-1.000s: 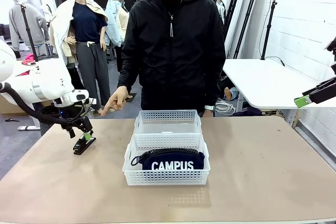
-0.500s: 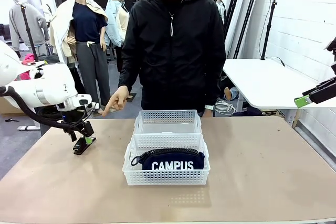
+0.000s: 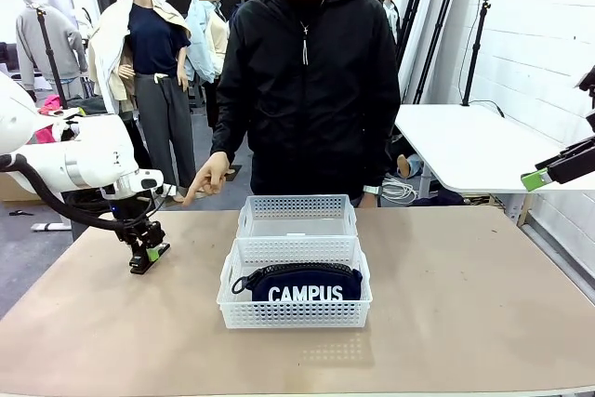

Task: Distribute items into two baskets.
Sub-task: Pick up the Stapler that the person points to.

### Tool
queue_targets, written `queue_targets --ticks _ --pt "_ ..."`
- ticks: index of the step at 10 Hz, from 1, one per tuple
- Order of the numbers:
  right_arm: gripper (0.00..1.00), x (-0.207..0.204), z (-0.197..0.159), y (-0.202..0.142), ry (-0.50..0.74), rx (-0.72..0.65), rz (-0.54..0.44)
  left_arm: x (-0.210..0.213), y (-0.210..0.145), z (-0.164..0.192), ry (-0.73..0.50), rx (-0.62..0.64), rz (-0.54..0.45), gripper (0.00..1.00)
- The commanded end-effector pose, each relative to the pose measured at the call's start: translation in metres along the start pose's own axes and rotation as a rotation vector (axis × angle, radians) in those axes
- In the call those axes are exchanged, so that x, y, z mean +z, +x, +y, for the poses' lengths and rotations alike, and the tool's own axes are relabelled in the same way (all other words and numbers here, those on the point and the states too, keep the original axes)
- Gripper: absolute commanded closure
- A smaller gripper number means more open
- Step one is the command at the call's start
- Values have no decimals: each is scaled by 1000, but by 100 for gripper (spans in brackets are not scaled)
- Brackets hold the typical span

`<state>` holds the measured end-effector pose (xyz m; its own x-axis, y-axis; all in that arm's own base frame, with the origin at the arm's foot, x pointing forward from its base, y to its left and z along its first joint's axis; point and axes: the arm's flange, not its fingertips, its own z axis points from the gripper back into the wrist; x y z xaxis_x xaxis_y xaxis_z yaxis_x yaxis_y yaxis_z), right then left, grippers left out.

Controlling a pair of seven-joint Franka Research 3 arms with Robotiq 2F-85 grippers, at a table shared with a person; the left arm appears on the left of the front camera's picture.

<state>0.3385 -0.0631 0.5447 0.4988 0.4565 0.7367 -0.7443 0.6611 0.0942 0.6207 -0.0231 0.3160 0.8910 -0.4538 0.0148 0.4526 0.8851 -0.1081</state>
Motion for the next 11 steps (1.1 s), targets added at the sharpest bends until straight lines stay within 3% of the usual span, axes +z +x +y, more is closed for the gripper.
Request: queue_targets --ticks 1,7,11 --pt "0 -2 1 1 11 -7 -11 -2 0 -1 27 23 14 100" --pt "0 -2 1 1 11 -7 -11 5 0 -1 7 18 -4 100" --pt "0 -2 1 1 11 -7 -11 98 -19 -6 60 62 -105 100"
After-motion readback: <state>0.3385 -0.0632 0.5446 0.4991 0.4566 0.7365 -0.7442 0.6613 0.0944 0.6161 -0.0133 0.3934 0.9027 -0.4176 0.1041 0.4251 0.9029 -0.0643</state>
